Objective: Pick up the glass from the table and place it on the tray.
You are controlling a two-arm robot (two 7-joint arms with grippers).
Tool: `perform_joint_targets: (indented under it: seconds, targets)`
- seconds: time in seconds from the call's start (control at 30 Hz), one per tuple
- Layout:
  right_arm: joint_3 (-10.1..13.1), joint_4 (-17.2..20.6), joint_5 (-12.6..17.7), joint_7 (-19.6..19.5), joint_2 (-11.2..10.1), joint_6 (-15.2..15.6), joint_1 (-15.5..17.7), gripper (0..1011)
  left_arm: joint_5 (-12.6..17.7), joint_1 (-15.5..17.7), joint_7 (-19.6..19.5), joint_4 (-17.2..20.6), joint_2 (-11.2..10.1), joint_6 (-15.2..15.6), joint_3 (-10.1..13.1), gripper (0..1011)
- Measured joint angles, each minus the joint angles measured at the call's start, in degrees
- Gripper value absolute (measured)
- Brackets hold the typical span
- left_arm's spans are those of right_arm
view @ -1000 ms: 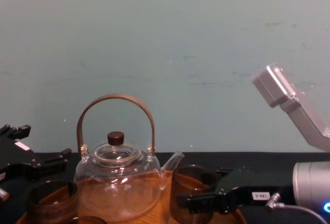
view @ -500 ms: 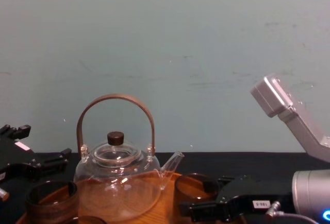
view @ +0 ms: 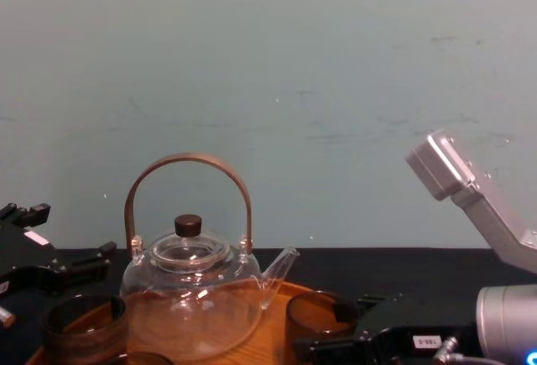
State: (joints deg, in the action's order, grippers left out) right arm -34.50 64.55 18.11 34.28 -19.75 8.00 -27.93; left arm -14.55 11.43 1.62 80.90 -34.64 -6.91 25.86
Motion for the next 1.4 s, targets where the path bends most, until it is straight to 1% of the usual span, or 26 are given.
perform_joint_targets:
  seconds: [0.3, 0.47, 1.17, 1.4]
  targets:
    - [0.0, 0.0, 0.0, 0.0, 0.0, 0.1, 0.0, 902, 0.0, 0.0, 0.0, 0.0, 0.0, 0.0, 0.0, 1001]
    - [0.0, 0.0, 0.0, 0.1, 0.0, 0.1, 0.0, 1002, 0.0, 0.0, 0.0, 0.0, 0.0, 0.0, 0.0, 1001]
    - [0.0, 0.0, 0.1, 0.2, 0.0, 0.1, 0.0, 1003, 0.0, 0.0, 0.0, 0.0, 0.0, 0.0, 0.0, 1001]
    - [0.5, 1.8, 1.1, 1.5, -1.4, 0.6, 0.9, 1002, 0.0, 0.0, 0.0, 0.0, 0.0, 0.0, 0.0, 1001]
